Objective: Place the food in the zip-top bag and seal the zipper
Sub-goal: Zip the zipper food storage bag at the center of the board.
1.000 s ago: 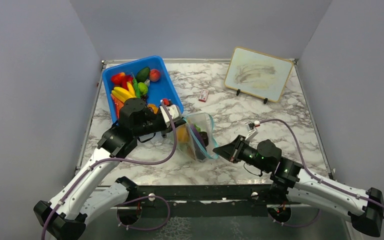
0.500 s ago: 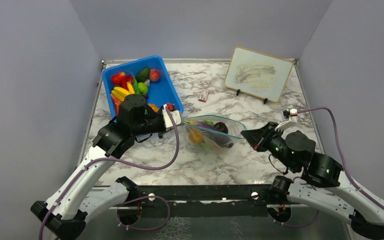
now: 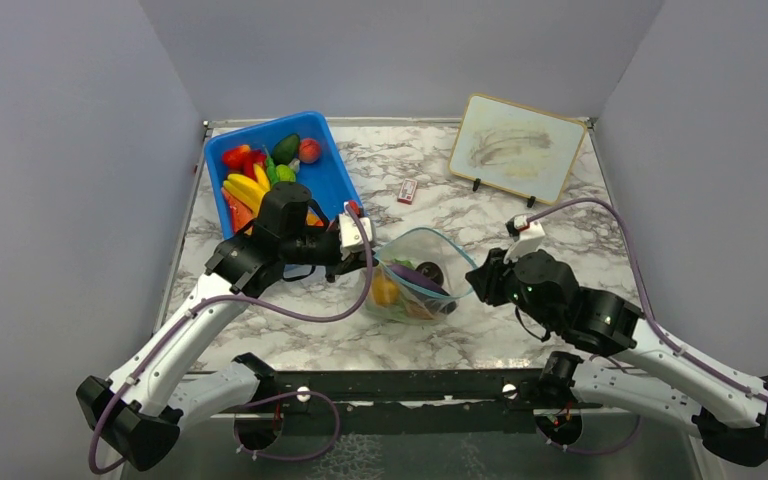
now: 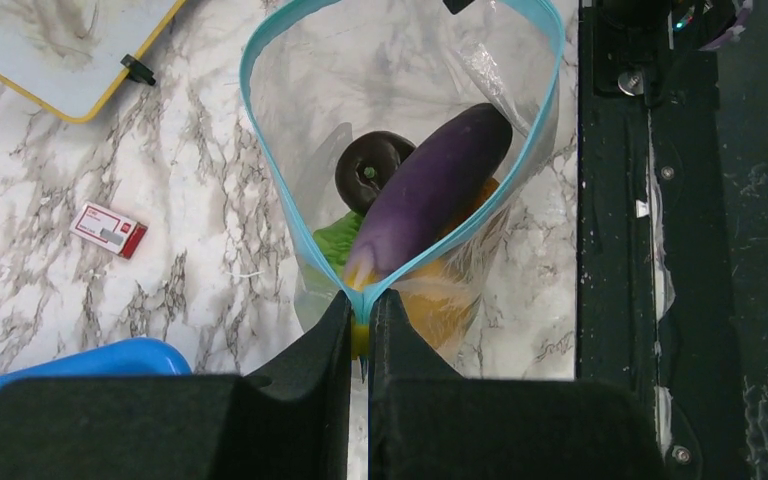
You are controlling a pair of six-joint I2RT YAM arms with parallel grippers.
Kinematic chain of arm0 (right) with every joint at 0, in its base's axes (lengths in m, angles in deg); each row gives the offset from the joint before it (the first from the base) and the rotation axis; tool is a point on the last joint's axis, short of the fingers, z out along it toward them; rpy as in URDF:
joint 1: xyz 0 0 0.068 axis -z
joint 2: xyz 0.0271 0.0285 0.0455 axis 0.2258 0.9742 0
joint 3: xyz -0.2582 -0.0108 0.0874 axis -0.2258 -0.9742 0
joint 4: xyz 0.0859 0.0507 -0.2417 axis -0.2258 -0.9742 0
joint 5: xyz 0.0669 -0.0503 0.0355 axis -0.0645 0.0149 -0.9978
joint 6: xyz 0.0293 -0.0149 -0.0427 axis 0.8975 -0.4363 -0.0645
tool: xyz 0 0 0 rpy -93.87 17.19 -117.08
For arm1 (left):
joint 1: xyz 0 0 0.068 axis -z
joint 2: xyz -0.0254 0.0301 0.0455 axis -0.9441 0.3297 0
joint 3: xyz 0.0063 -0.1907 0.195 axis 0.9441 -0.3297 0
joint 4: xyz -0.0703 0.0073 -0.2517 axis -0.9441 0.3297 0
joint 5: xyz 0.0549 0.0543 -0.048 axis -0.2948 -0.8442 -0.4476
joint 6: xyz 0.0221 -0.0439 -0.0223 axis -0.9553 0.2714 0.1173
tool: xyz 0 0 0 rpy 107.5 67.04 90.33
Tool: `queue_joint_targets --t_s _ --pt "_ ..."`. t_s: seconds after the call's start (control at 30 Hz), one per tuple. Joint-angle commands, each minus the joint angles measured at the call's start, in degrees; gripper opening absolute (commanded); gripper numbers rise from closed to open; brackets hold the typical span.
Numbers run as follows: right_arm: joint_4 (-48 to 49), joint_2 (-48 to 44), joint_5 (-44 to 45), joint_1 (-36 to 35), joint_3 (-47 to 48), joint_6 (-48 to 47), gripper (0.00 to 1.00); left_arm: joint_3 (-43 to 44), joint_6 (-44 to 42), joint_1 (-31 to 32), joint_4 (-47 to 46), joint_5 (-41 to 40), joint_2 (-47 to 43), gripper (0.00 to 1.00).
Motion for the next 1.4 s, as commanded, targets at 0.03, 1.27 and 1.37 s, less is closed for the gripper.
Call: queue_joint_targets --t_s 0.03,1.27,1.37 --pt "4.26 -0.44 -4.77 0.24 3.50 -13.38 0.35 0.90 4.13 -0.23 -1.01 -0.39 0.26 0.00" --pt "26.74 28.71 -47.51 0.27 17.31 -68.53 0.81 0.91 2.58 -0.23 -2.34 1.15 -2.98 0.00" --pt "26.59 28.88 -47.70 0.28 16.35 -68.39 0.77 0.68 2.09 -0.23 -2.37 1.51 -3.44 0.00"
